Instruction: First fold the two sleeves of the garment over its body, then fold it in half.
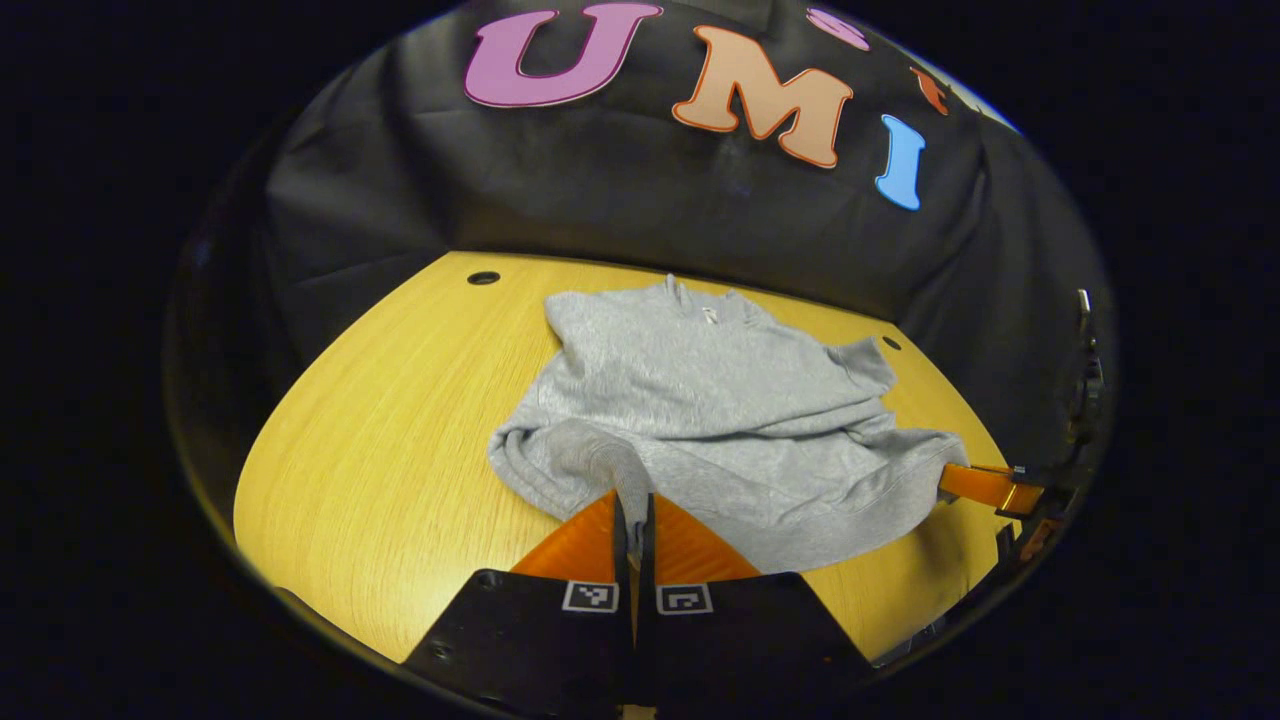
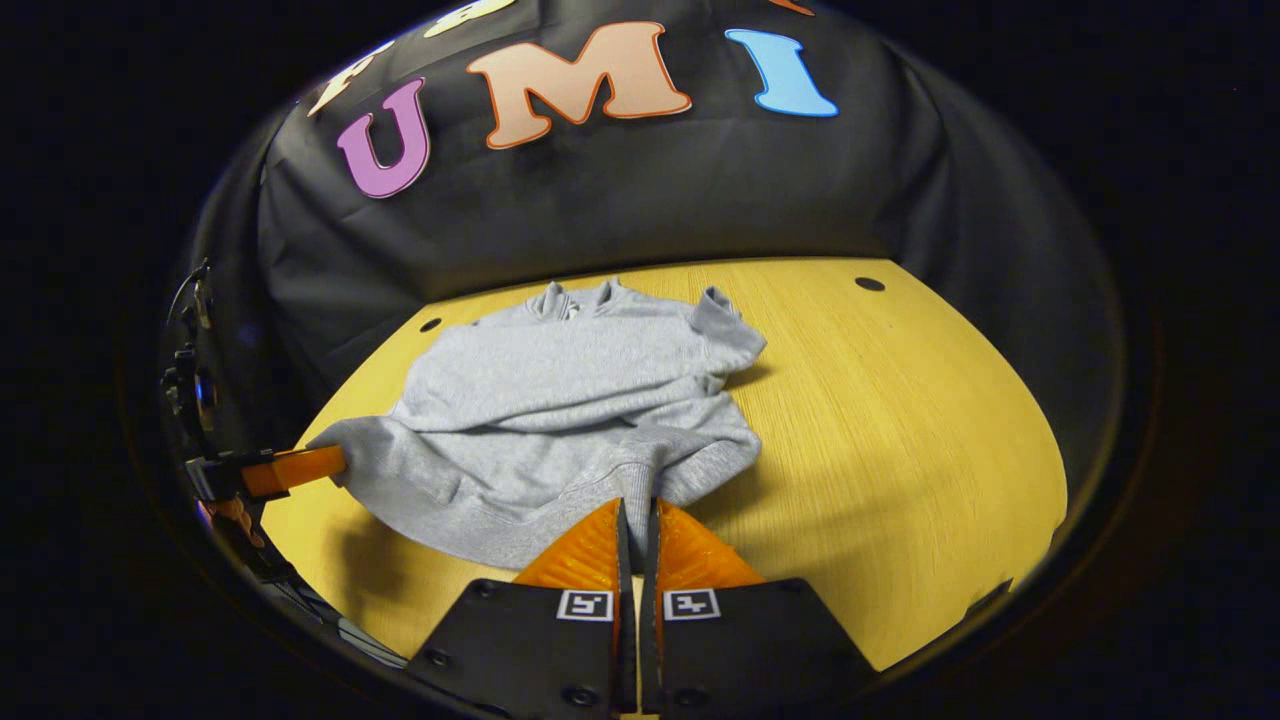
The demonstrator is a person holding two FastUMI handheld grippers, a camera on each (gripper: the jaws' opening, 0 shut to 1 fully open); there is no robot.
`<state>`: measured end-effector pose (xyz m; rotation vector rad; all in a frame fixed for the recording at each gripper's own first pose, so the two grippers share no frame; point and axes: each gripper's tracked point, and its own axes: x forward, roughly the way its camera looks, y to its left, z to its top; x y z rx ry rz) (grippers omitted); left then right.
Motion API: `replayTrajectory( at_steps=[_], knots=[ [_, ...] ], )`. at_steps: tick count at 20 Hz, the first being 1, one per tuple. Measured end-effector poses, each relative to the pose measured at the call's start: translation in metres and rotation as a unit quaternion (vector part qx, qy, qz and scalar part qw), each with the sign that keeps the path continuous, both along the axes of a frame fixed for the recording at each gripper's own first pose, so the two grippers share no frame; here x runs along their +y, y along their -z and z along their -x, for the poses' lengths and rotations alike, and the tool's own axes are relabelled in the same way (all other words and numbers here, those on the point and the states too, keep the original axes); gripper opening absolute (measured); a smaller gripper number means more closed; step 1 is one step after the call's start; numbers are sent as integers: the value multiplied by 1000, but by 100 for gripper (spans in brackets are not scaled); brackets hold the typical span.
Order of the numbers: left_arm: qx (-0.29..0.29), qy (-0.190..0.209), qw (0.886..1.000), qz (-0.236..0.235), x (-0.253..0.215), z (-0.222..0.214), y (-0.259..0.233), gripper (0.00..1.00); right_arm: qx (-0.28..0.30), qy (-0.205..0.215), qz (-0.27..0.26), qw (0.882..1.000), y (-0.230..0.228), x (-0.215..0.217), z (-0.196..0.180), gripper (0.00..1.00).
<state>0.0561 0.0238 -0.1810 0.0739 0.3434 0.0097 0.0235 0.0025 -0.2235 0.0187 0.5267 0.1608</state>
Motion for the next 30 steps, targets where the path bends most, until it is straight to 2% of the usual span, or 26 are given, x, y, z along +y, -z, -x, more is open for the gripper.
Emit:
replayTrajectory(
  at_steps=[4, 10, 14, 19, 22, 24, 25, 26, 28, 29, 30],
  knots=[
    [-35, 20, 999, 9, -13, -35, -42, 0, -16, 8, -14, 1000, -22, 1, -40, 4],
    [-35, 28, 998, -35, -19, -95, -66, 0, -11, 19, -28, 999, -29, 2, -99, 4],
    [-14, 14, 998, -54, -10, -130, -63, 0, 38, 10, -31, 999, -16, 4, -124, 4],
    [26, 0, 998, -64, 6, -168, -31, 0, 82, -3, -27, 996, 8, 7, -146, 4],
    [39, -1, 997, -67, 9, -183, -17, 0, 106, -2, -51, 993, 19, 8, -153, 7],
    [52, -3, 996, -69, 12, -190, -7, 0, 117, 2, -79, 990, 16, 6, -155, 15],
    [53, -3, 996, -71, 14, -191, -7, 1, 115, 8, -88, 989, 13, 0, -159, 25],
    [49, -5, 996, -72, 15, -194, -8, 2, 108, 15, -97, 989, 12, -2, -167, 41],
    [41, -6, 997, -67, 15, -194, -14, 6, 89, 17, -119, 989, 2, 2, -176, 68],
    [38, -3, 998, -59, 12, -193, -17, 6, 76, 19, -122, 989, -5, 1, -181, 72],
    [33, 0, 998, -53, 8, -193, -20, 16, 61, 21, -120, 991, -12, -2, -184, 86]
  ],
)
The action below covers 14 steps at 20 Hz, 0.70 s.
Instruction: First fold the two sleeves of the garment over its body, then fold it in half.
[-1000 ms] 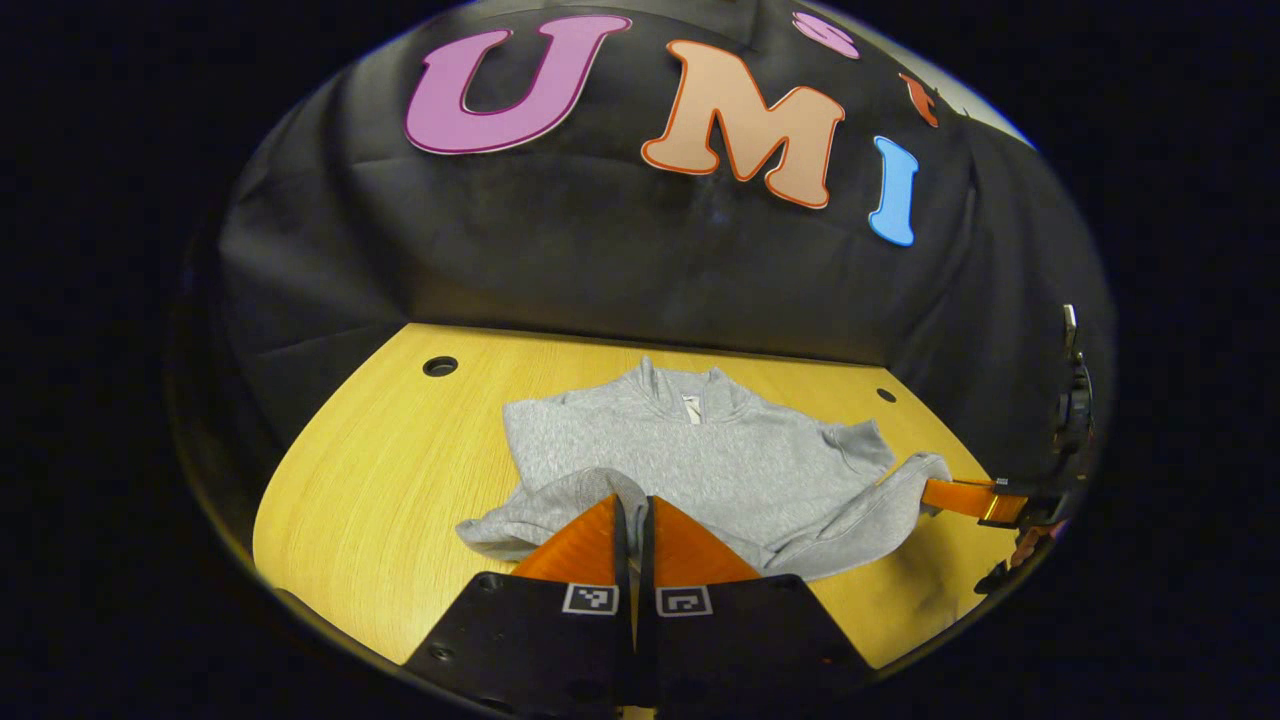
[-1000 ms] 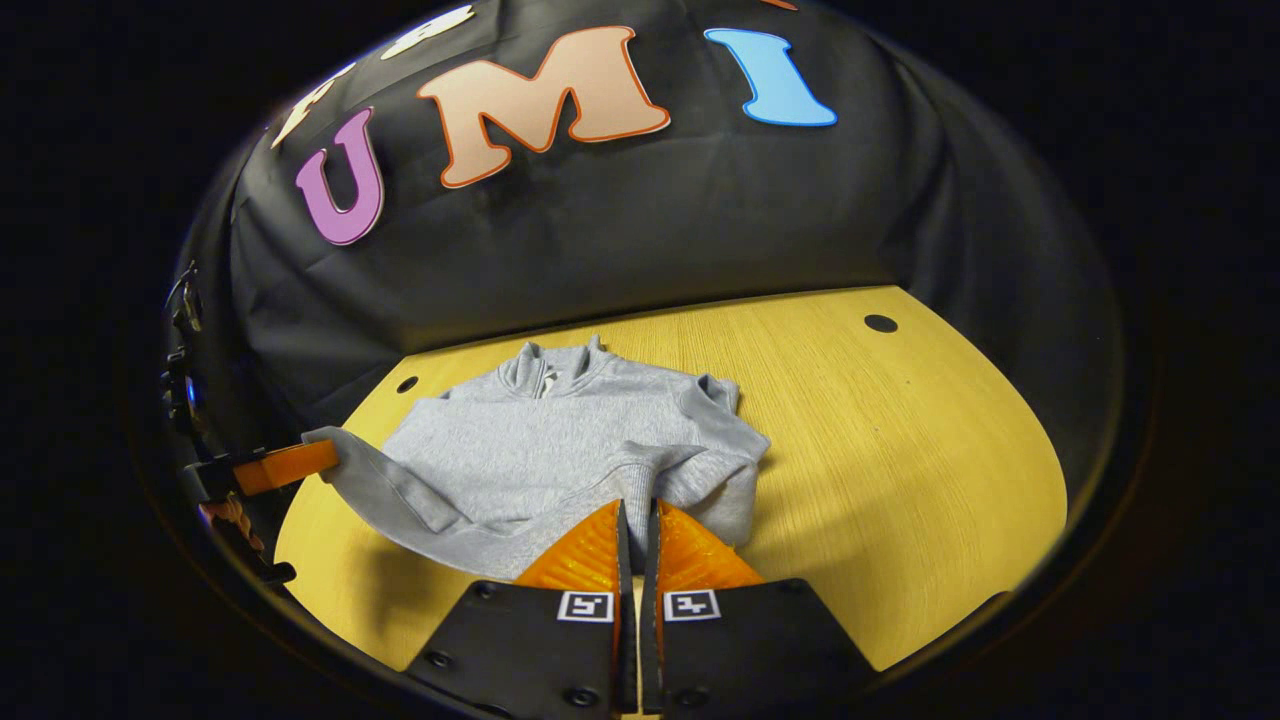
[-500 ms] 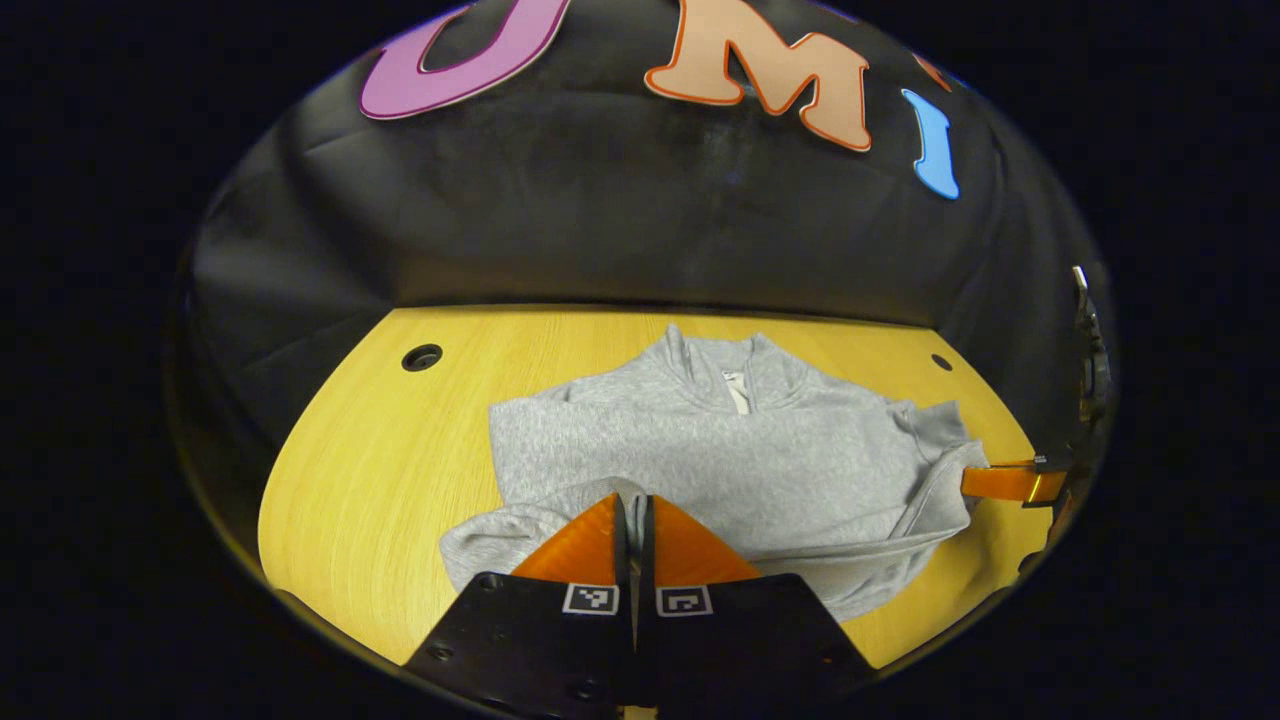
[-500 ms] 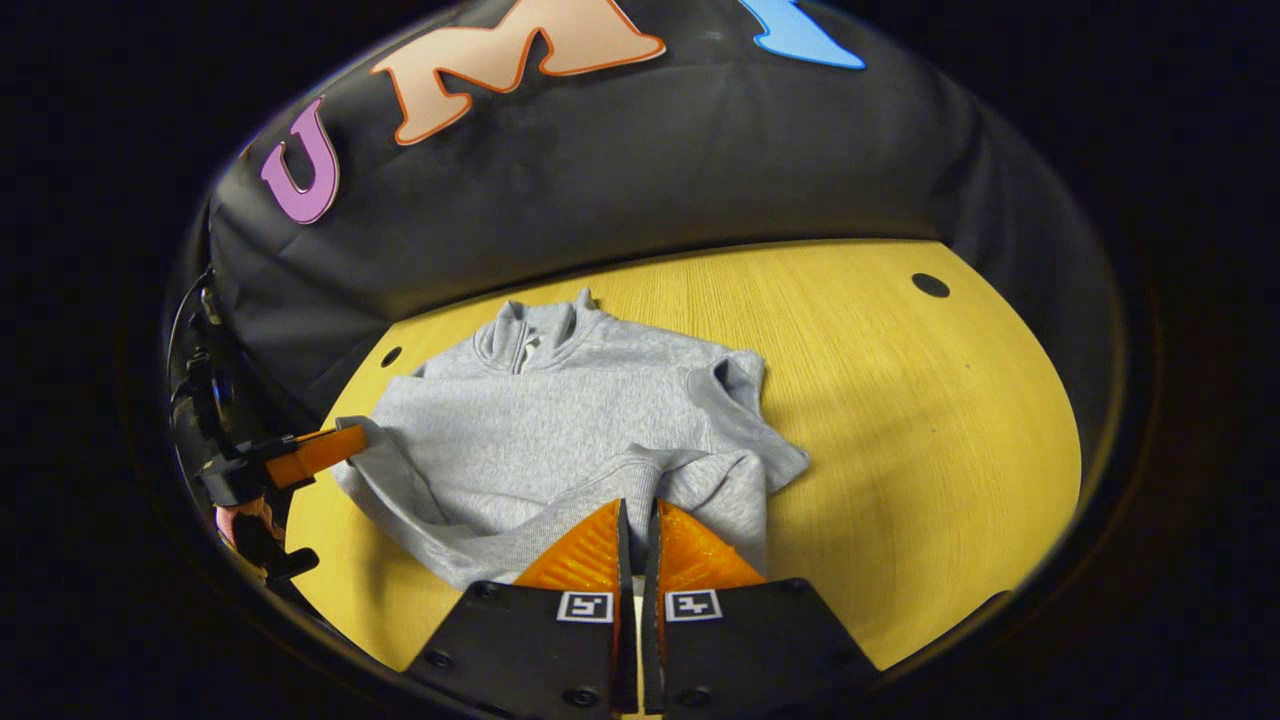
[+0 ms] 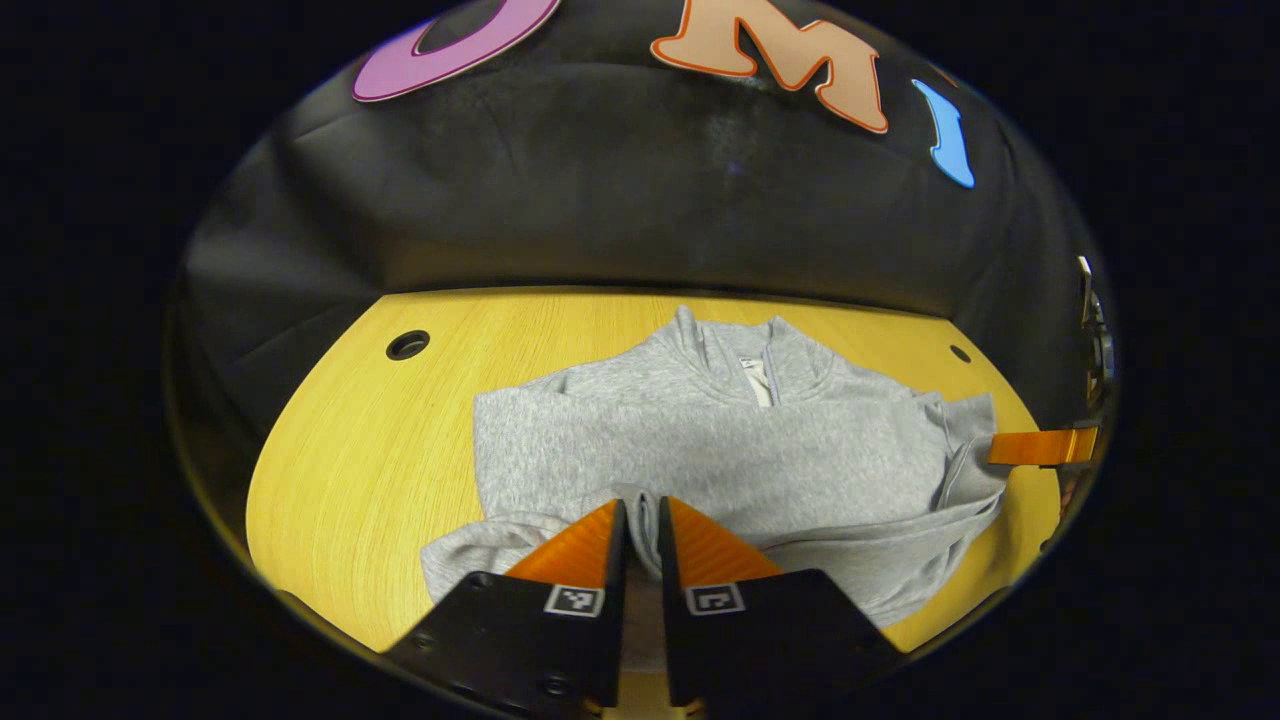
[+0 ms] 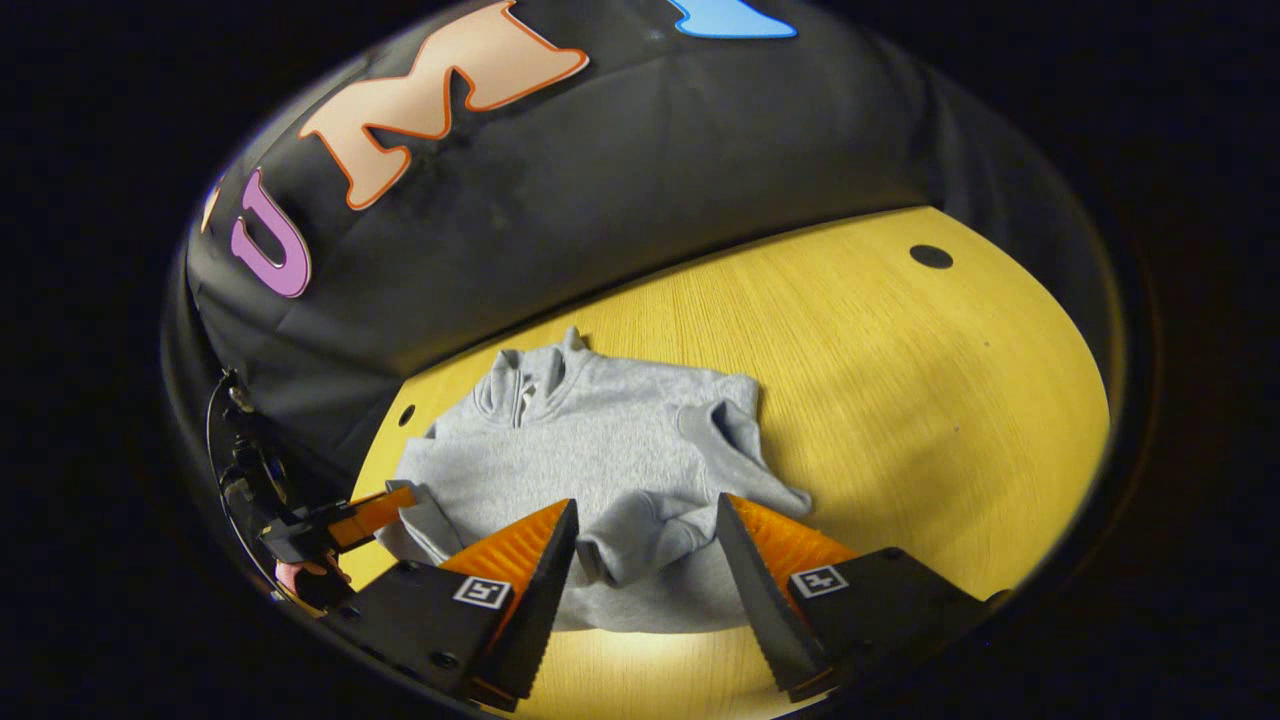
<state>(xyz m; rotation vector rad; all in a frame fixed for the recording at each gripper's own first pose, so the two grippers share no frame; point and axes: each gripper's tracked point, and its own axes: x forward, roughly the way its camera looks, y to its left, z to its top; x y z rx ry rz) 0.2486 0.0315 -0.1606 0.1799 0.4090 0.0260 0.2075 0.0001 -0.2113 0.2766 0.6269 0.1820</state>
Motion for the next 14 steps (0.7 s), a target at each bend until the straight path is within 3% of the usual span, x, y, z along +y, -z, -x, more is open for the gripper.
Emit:
replayTrajectory(
  at_steps=[1, 2, 4, 5, 9, 10, 14],
  knots=[
    [-10, 2, 1000, 0, -2, 0, -7, 41, -15, 0, 1, 1000, -7, 0, -3, 84],
    [-24, 0, 1000, -7, -3, -1, -17, 58, -31, 2, 3, 1000, -14, -1, -7, 98],
    [-53, -8, 998, -29, 0, -3, -34, 91, -58, 3, 4, 998, -32, -1, -8, 98],
    [-65, -8, 997, -37, -2, 3, -47, 96, -73, 6, 4, 997, -43, -3, -9, 98],
    [-109, 3, 994, -26, -14, 30, -96, 96, -130, 15, 15, 991, -90, -7, 6, 94],
    [-122, 5, 992, -25, -17, 41, -107, 96, -144, 16, 14, 989, -103, -6, 13, 98],
    [-154, 11, 988, -13, -27, 92, -141, 95, -200, 7, 42, 979, -142, 1, 55, 98]
  ],
)
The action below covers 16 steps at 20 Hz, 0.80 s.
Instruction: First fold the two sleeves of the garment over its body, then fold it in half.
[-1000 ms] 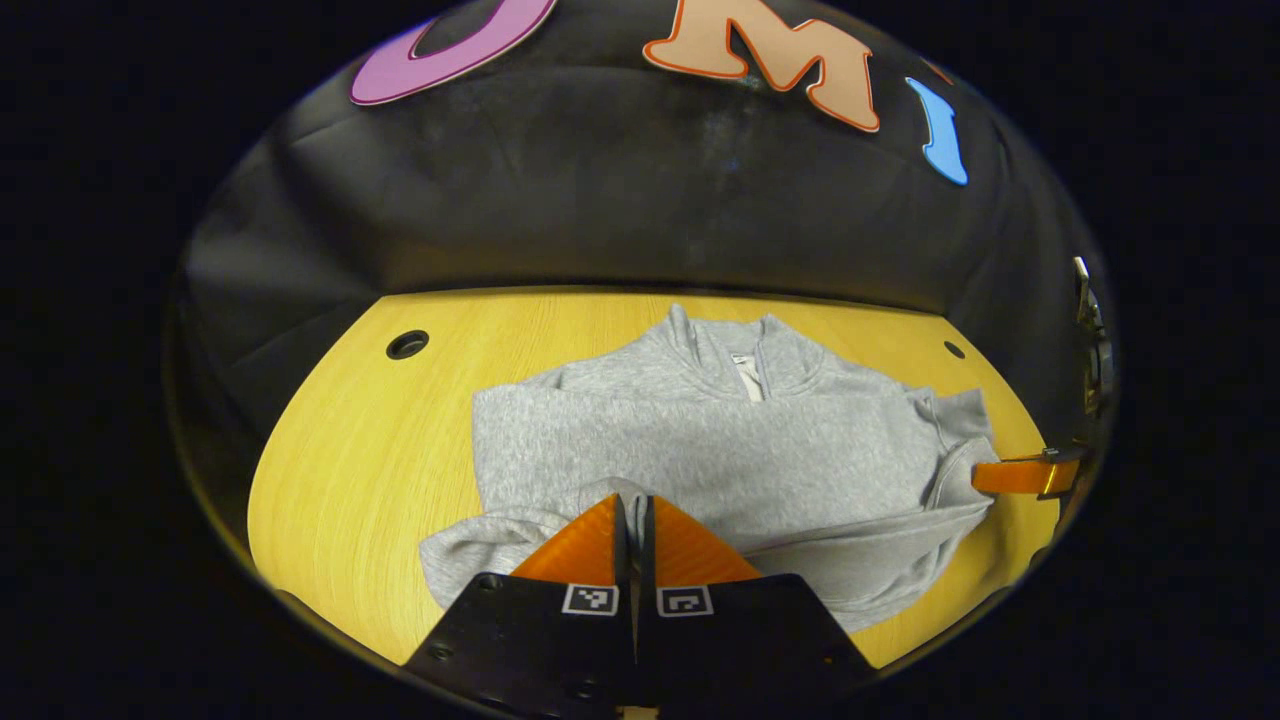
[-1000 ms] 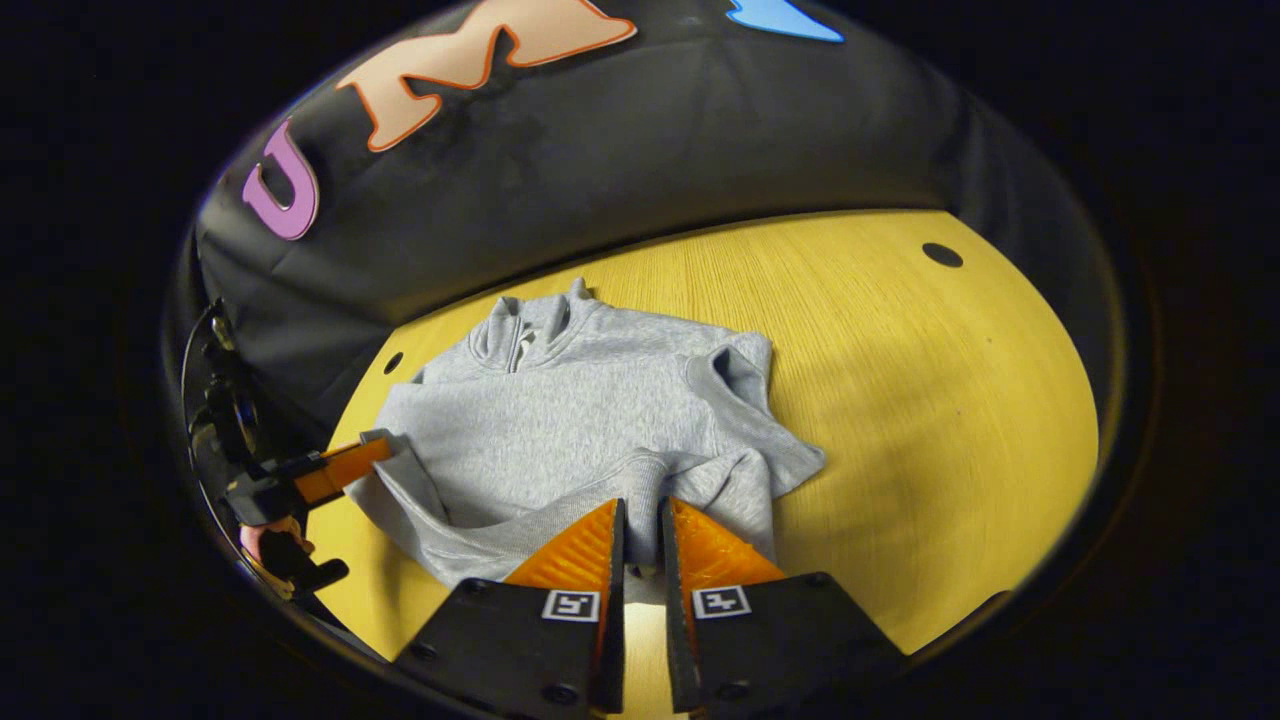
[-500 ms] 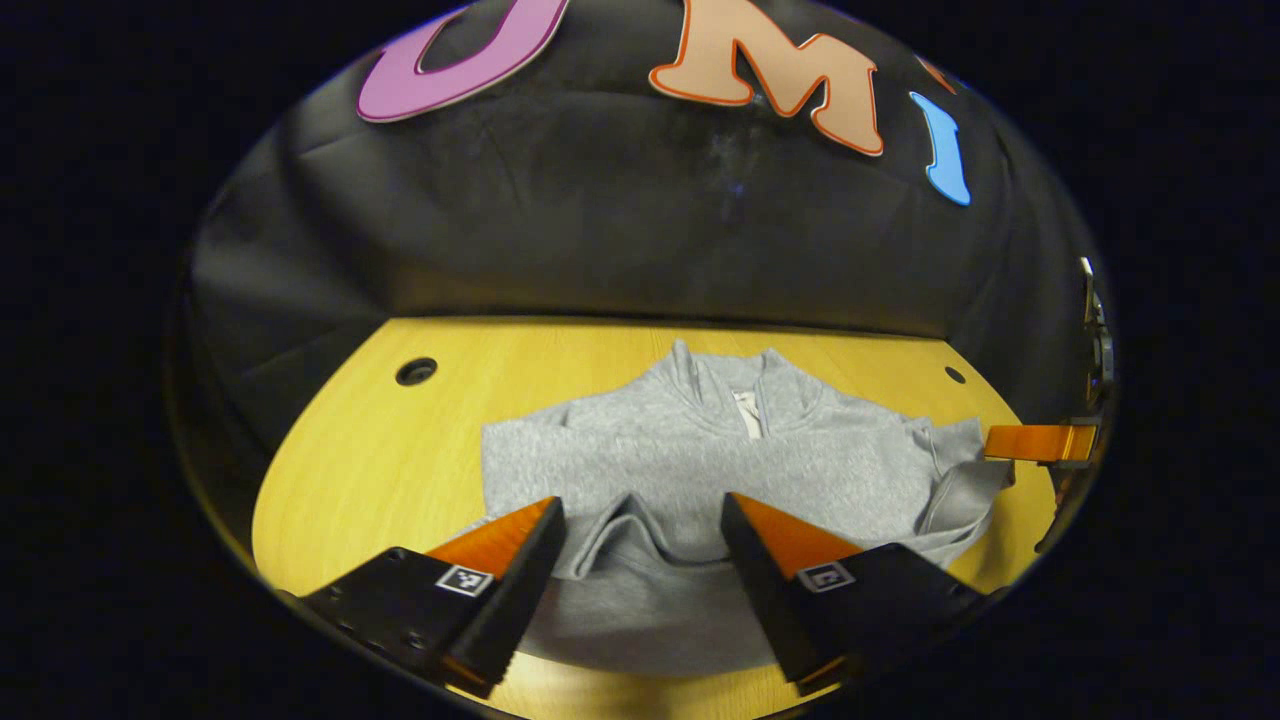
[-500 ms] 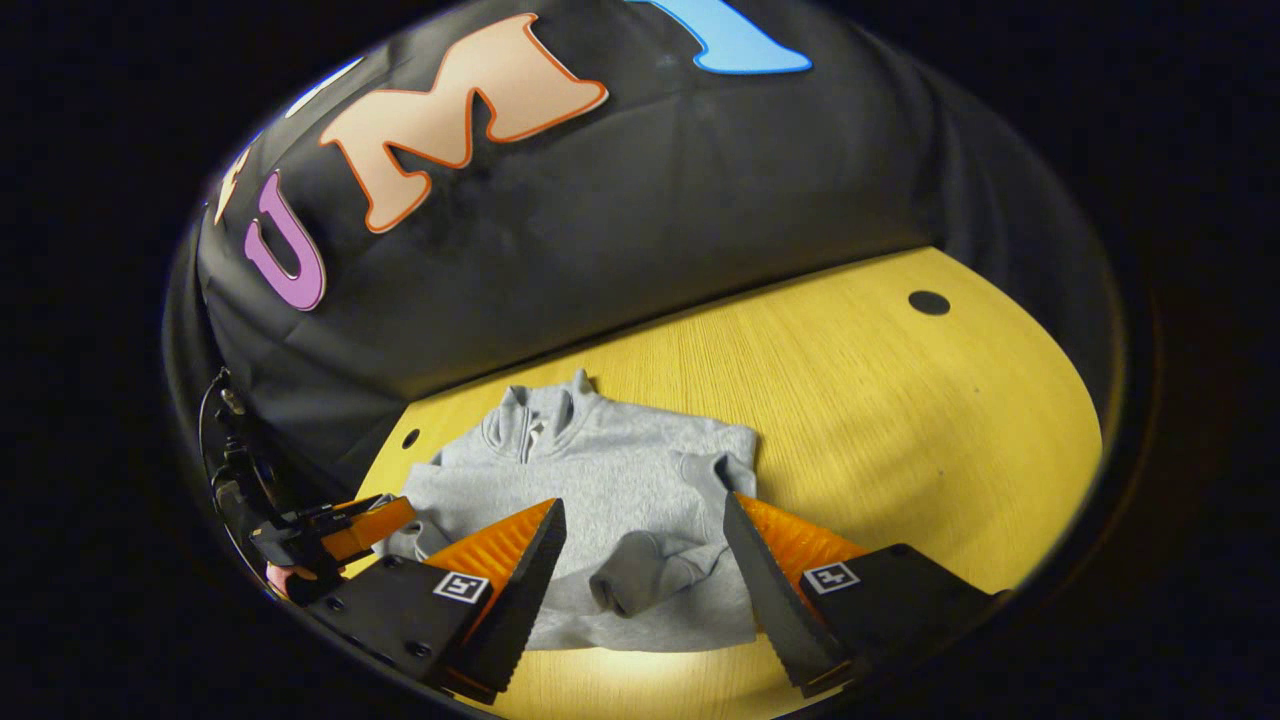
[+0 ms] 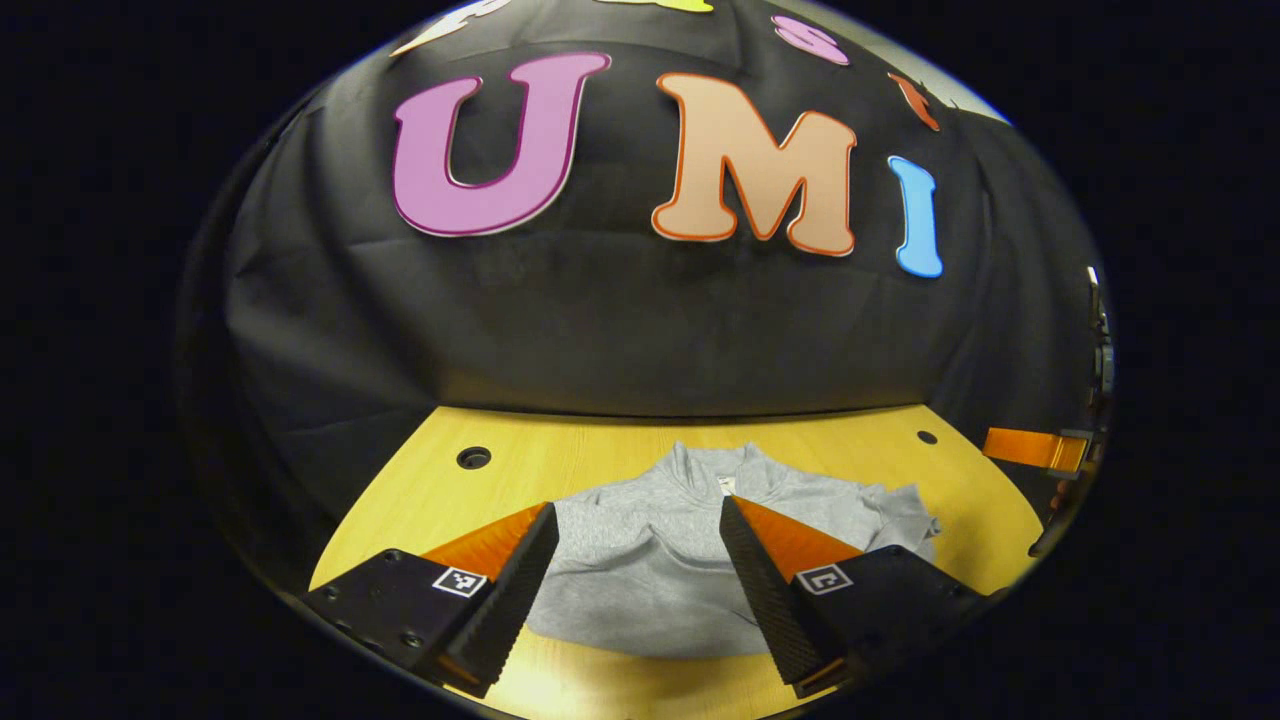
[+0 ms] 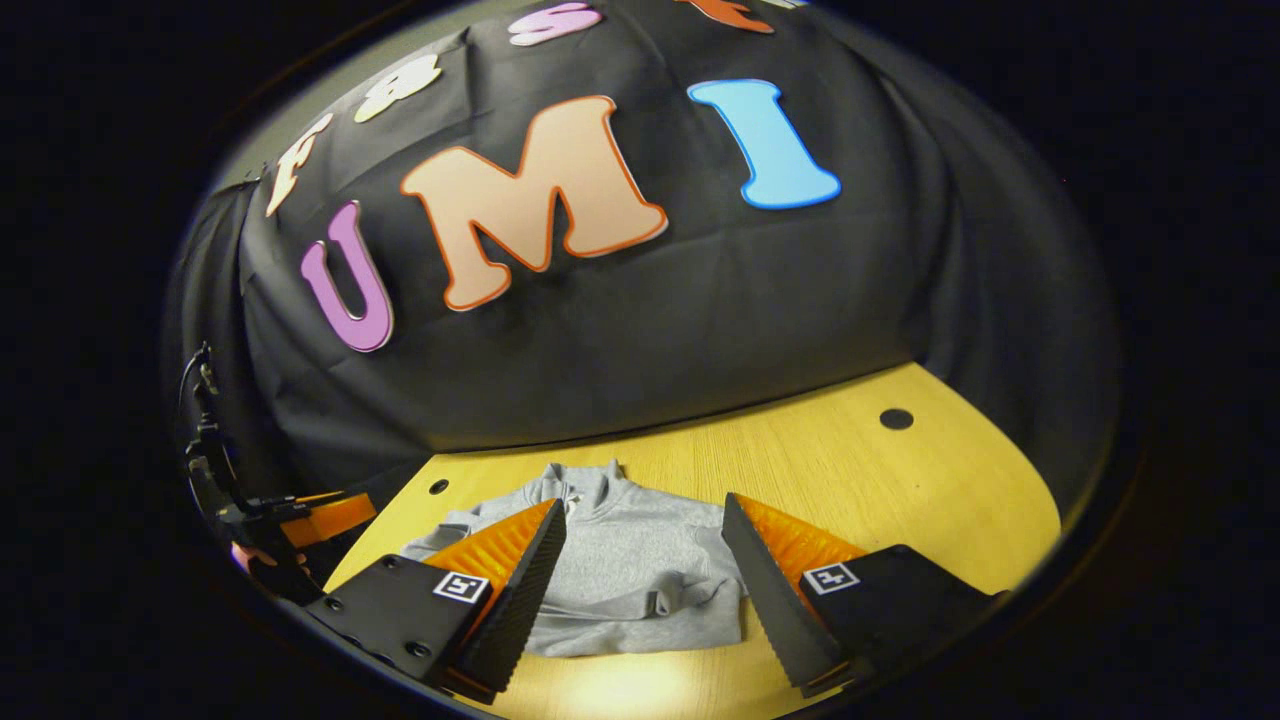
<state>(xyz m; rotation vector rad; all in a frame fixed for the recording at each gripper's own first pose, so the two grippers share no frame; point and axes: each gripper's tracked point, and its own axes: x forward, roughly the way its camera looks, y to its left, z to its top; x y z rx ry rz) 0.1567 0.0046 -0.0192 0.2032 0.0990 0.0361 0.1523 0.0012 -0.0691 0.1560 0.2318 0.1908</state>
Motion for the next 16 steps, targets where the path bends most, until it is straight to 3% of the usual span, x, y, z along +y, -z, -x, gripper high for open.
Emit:
replayTrajectory(
  at_steps=[4, 10, 16],
  knots=[
    [-8, 4, 1000, 21, -13, 47, -10, 94, -43, -6, 31, 999, -26, 19, 49, 98],
    [-6, 17, 1000, 13, -23, 97, -4, 94, -69, -15, 19, 997, -35, 41, 114, 98],
    [35, 46, 998, 39, -37, 130, 26, 95, -66, 31, 43, 996, -31, 24, 159, 98]
  ],
)
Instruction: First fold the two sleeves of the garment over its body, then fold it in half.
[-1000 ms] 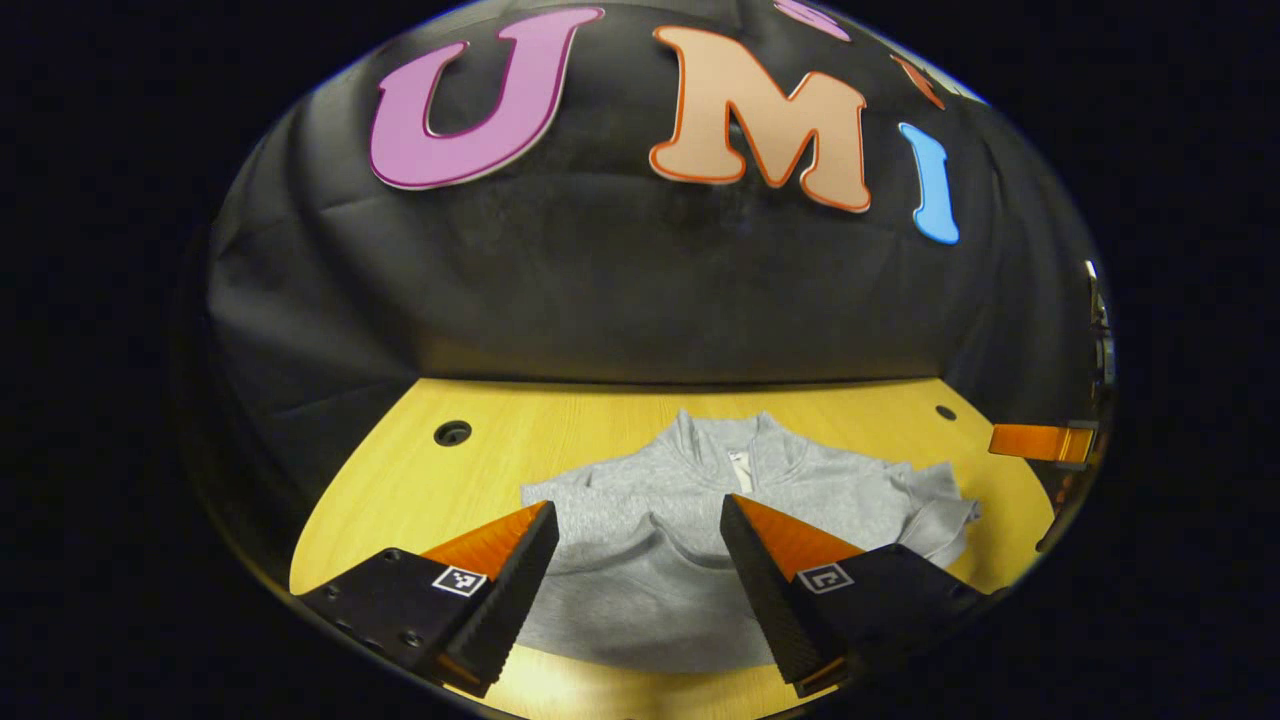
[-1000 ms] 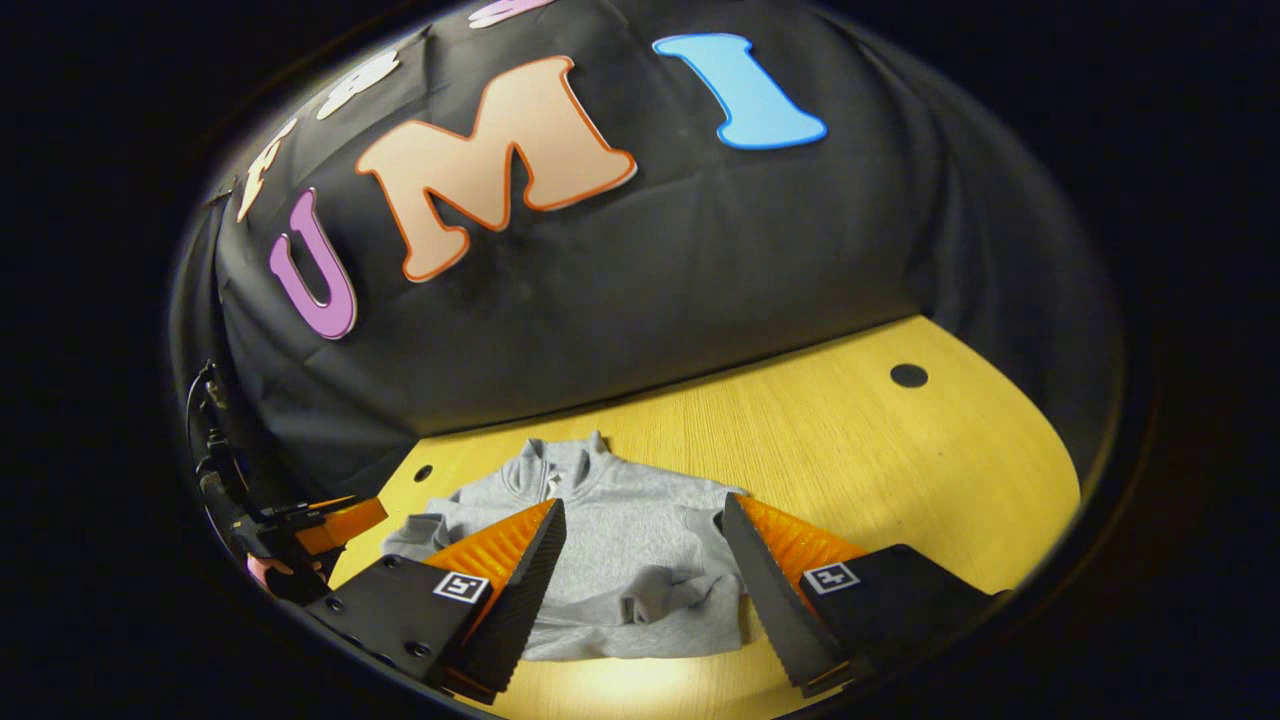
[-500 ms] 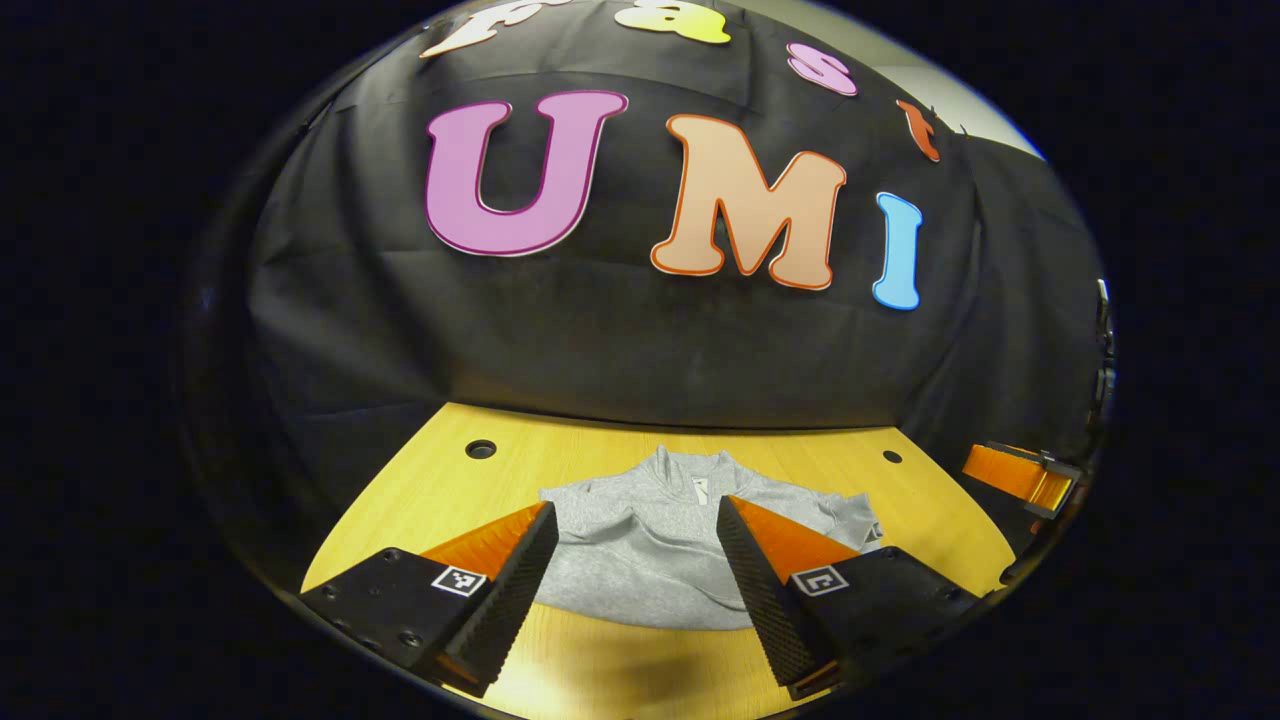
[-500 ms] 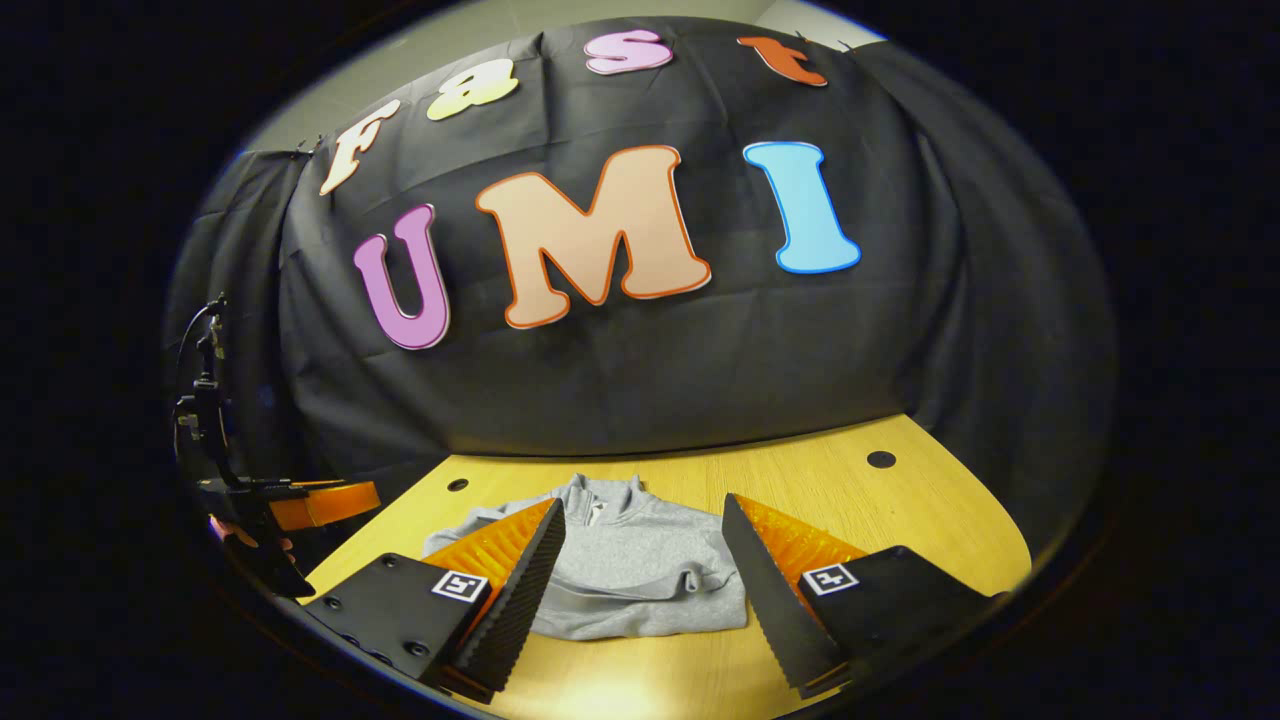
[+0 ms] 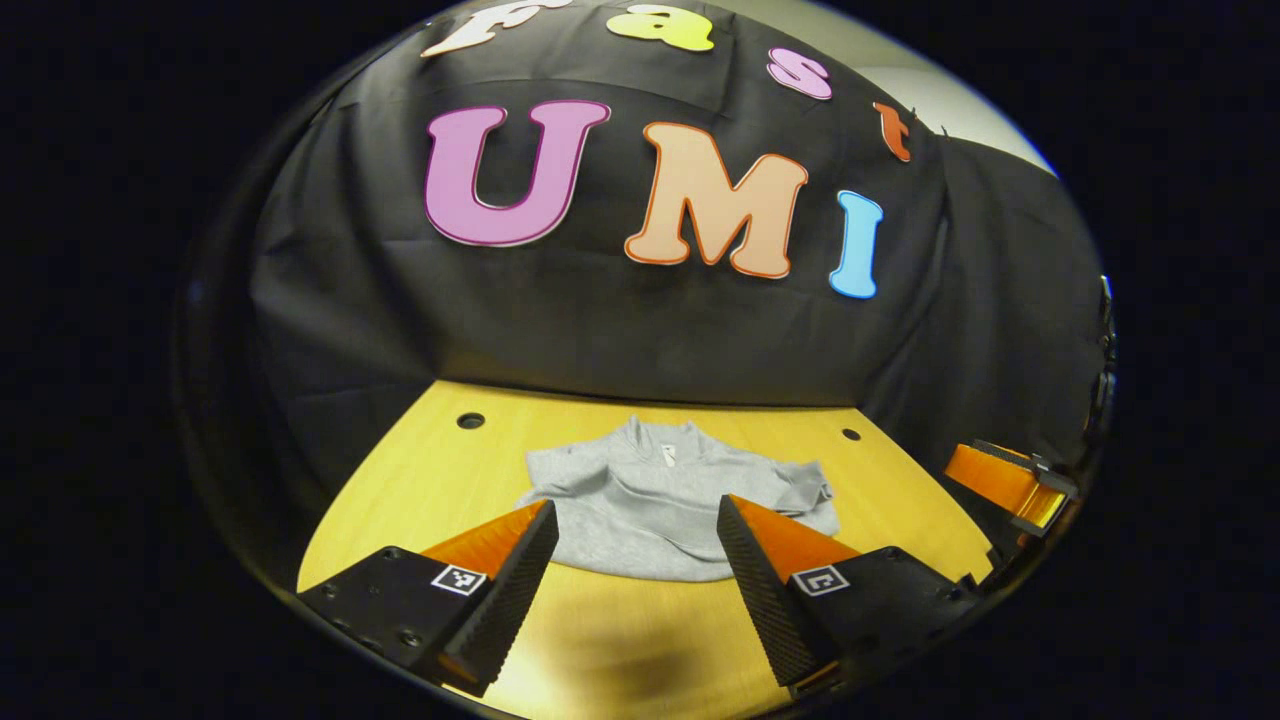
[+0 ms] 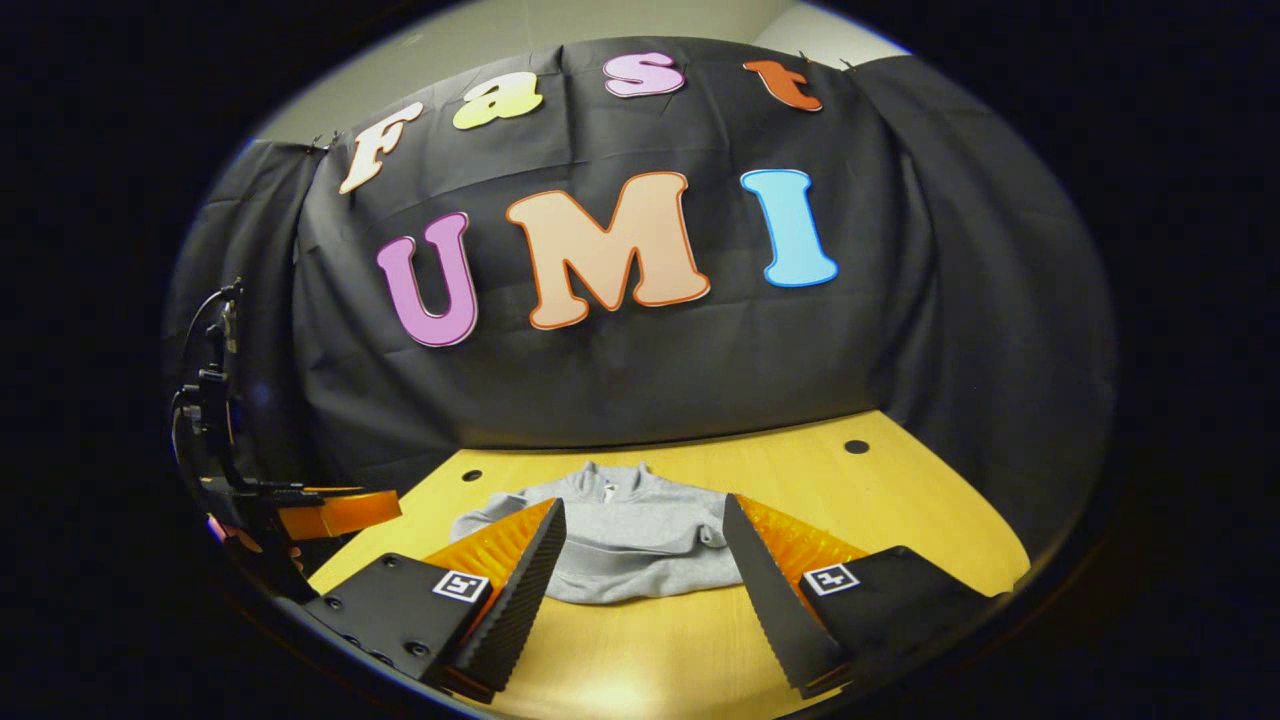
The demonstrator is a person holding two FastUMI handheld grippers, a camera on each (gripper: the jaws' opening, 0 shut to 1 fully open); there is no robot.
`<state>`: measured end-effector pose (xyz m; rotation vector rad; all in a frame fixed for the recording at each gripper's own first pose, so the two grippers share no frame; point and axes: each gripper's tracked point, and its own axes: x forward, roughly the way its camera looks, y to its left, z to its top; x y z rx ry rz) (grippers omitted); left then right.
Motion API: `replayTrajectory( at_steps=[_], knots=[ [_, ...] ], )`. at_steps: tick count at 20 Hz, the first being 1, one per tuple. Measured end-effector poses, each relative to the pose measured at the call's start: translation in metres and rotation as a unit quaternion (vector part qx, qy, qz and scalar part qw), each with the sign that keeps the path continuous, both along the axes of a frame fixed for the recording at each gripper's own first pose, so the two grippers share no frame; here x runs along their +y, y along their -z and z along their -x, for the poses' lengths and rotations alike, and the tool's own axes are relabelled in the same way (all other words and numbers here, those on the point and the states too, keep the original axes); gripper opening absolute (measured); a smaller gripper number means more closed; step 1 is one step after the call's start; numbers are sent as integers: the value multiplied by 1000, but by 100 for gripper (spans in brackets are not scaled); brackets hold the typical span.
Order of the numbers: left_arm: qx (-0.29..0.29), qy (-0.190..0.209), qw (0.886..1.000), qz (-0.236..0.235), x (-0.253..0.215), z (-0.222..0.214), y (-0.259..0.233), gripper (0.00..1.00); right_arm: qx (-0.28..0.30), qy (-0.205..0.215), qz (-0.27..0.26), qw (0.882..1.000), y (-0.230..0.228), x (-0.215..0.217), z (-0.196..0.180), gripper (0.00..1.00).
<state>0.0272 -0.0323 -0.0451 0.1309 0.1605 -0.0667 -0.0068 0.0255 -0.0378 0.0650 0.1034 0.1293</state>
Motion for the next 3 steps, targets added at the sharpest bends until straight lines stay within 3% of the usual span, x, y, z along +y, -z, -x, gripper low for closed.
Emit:
replayTrajectory(
  at_steps=[3],
  knots=[
    [14, 9, 1000, 11, -4, 6, 10, 94, 1, 17, -14, 1000, 1, -5, 12, 98]
  ],
)
